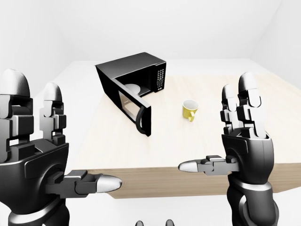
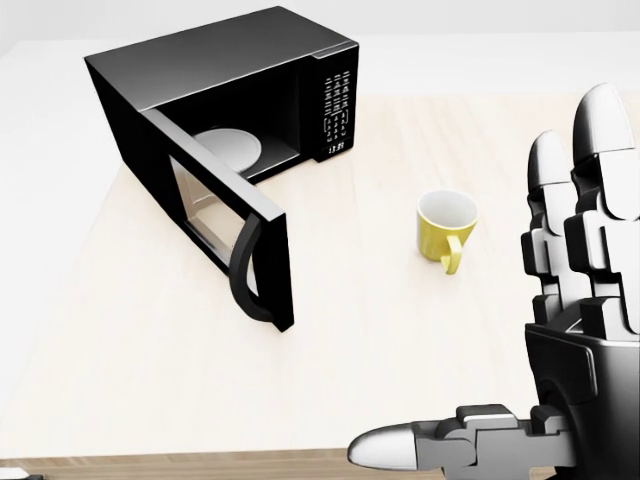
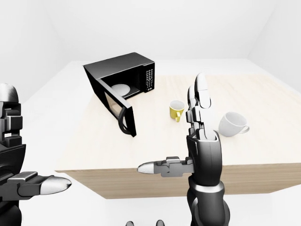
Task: Close the microwave.
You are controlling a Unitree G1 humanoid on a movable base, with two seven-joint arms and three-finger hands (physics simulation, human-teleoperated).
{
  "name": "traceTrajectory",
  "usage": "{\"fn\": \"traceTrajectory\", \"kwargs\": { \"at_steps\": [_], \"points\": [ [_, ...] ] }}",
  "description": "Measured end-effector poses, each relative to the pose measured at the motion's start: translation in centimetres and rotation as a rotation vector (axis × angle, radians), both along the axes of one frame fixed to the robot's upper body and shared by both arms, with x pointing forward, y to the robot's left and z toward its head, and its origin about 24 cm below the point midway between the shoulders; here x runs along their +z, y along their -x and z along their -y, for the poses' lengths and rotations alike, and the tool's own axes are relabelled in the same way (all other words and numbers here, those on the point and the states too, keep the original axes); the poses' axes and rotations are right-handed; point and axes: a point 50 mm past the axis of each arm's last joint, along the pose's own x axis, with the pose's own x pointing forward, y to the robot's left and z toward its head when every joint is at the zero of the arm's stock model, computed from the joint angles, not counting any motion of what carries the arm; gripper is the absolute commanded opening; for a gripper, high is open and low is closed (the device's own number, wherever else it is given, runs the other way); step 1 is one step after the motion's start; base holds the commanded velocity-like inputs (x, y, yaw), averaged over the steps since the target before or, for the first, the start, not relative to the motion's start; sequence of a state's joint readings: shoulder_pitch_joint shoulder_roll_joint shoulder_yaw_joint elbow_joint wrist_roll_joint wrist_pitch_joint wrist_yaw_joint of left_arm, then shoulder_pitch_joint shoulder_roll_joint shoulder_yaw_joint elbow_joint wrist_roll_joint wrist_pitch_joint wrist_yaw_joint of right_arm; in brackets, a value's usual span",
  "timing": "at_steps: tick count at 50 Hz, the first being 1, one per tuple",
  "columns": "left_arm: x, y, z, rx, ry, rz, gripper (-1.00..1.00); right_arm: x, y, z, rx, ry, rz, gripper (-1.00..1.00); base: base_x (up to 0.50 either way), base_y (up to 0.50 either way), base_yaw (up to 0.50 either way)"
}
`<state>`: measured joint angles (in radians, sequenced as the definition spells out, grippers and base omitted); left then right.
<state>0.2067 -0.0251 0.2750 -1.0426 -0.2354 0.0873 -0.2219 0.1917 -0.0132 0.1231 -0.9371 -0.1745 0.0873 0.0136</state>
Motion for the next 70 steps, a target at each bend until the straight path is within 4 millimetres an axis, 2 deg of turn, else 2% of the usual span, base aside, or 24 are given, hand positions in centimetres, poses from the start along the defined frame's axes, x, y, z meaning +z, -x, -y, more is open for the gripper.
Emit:
{"fn": "traceTrajectory", "kwargs": {
  "at_steps": [49, 70],
  "points": [
    [-0.34, -0.15, 0.06, -0.007, 0.008, -0.018, 1.0, -0.22, -0.18, -0.14, -0.002, -0.009, -0.01, 1.0, 0.01, 0.49, 0.0],
    [-0.19, -0.08, 0.09, -0.013, 0.022, -0.008, 1.0, -0.41, -0.63, -0.18, -0.033, -0.009, -0.015, 1.0, 0.0, 0.0, 0.0]
  ]
}}
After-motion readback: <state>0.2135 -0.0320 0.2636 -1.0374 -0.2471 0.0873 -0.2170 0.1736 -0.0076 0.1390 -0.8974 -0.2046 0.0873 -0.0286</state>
